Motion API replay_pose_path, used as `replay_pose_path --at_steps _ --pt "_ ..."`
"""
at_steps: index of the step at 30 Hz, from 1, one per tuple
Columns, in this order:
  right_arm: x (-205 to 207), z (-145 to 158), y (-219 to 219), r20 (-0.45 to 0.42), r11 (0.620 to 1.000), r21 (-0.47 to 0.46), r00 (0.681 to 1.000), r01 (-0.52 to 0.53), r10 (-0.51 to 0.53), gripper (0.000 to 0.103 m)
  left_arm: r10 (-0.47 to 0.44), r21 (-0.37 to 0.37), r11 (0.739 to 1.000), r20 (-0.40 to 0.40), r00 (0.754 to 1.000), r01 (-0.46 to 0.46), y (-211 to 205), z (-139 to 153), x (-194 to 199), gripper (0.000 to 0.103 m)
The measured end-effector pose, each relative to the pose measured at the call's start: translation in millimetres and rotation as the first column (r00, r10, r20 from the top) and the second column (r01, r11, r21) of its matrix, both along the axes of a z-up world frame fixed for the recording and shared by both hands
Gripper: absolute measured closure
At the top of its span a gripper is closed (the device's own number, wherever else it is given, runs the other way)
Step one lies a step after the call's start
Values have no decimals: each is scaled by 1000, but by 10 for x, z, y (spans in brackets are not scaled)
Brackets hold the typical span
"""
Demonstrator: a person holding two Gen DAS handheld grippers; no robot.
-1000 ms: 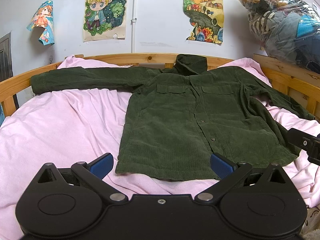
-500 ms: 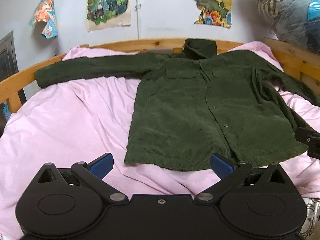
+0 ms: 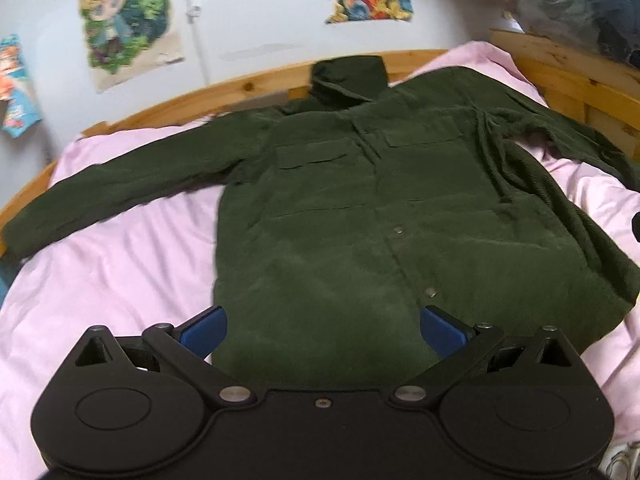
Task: Fold large clothes
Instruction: 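Reach the right gripper to the shirt's side and sleeve, grasp the edge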
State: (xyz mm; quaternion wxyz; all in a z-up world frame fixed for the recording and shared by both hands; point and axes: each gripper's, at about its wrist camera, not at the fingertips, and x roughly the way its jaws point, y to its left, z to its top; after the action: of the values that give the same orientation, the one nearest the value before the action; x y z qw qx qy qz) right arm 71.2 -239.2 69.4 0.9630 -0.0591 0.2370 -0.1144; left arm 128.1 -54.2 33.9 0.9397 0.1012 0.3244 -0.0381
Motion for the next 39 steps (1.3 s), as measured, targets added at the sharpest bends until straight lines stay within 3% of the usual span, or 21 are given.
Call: replay_pose_path --at_steps 12,20,23,27,29,32,36,38,39 --pt "570 34 -524 -49 995 74 997 70 -67 0 -38 35 999 -93 995 41 -323 -60 971 1" --pt "996 -257 -903 -125 974 92 973 206 -194 0 -60 21 998 -138 989 64 -381 -332 1304 1" --pt "974 -315 -1102 -80 962 128 970 240 -232 0 -74 30 996 -151 986 80 -325 -382 1347 1" --pt "795 -372 -1535 90 958 196 969 210 -231 0 -83 15 996 -165 983 87 -106 -421 1360 1" --pt "860 -397 -1781 103 956 193 965 220 -242 0 -78 17 996 -186 979 82 38 -466 1365 1" --pt "1085 -470 -2095 44 942 148 950 300 -310 3 -53 37 997 -206 977 62 211 -530 1372 1" --pt "1464 -752 -2431 -108 917 16 912 399 -395 15 -28 33 999 -217 976 36 357 -587 1372 1" --pt "1585 -901 -2564 -178 911 -3 896 413 -407 38 -22 20 999 -219 975 27 398 -588 1373 1" --pt "1624 -947 -2658 -205 909 15 891 417 -405 68 -21 14 1000 -217 976 25 409 -578 1371 1"
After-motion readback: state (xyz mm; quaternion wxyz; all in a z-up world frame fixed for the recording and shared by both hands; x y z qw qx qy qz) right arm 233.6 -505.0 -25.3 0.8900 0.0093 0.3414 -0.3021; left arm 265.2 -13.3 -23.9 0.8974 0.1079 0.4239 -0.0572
